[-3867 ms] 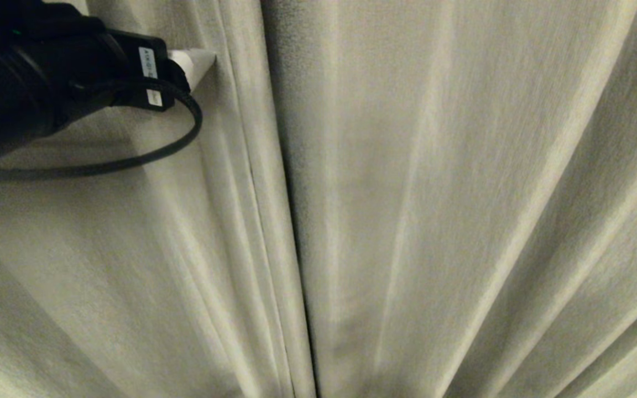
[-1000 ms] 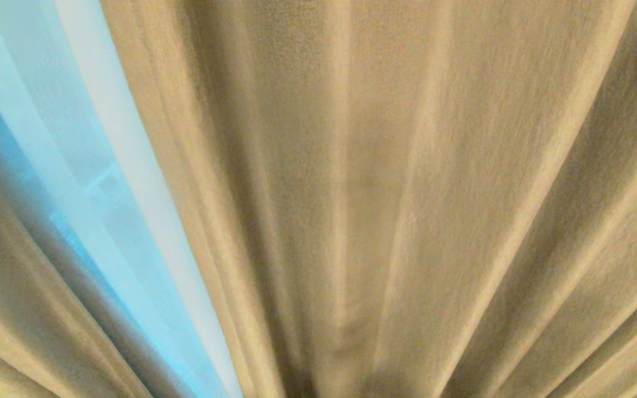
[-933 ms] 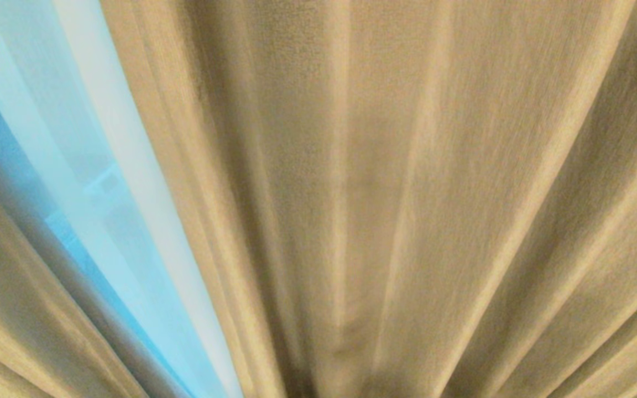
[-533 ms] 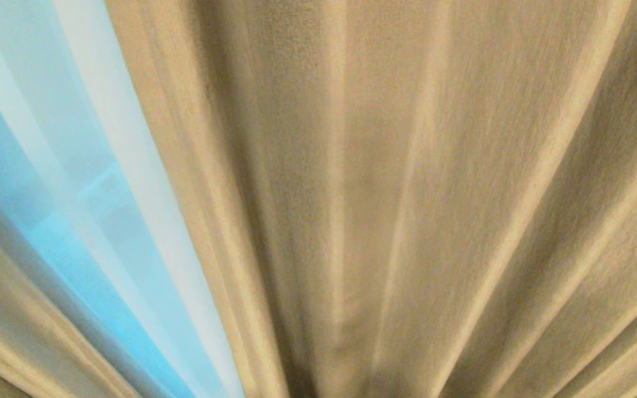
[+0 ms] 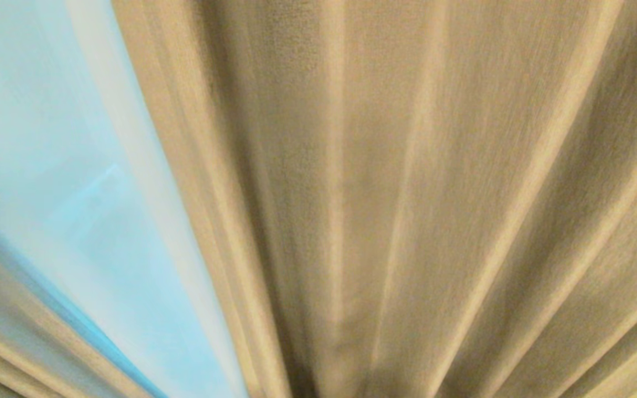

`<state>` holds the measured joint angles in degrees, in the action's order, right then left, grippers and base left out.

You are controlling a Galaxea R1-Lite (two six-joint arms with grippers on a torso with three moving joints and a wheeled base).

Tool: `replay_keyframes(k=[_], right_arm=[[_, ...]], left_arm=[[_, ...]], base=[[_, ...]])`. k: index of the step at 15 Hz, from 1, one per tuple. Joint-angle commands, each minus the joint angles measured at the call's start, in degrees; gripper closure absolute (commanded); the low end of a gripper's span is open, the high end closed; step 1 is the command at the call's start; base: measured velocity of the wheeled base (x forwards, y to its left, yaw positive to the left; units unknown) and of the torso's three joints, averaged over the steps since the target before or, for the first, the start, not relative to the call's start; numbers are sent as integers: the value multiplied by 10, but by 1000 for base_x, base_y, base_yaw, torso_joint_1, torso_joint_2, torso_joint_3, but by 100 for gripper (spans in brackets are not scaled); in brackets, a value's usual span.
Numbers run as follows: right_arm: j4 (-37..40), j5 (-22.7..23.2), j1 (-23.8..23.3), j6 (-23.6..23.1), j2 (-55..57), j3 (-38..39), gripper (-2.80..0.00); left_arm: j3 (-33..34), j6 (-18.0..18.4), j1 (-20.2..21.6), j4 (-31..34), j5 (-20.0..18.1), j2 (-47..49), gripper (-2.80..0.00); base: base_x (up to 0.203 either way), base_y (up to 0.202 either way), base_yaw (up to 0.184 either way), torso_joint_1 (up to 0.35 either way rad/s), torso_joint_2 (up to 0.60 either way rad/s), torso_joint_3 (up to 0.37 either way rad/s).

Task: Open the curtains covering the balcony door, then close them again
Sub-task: Pull the outer curtains open on both sides

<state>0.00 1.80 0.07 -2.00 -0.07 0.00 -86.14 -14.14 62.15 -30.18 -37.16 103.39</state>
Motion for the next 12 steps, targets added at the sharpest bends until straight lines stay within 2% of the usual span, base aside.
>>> replay_keyframes(k=[1,5,12], right_arm=[[0,0,0,0,1,0,0],[0,0,0,0,1,0,0],[0,0,0,0,1,0,0]], left_arm=[[-32,-4,27,-13,-24,62,0],[-62,-29,61,-55,-43,113,0],[-95,-34,105,-76,-90,166,0]], base=[[0,0,0,0,0,0],[0,0,0,0,0,0],[0,0,0,0,0,0]])
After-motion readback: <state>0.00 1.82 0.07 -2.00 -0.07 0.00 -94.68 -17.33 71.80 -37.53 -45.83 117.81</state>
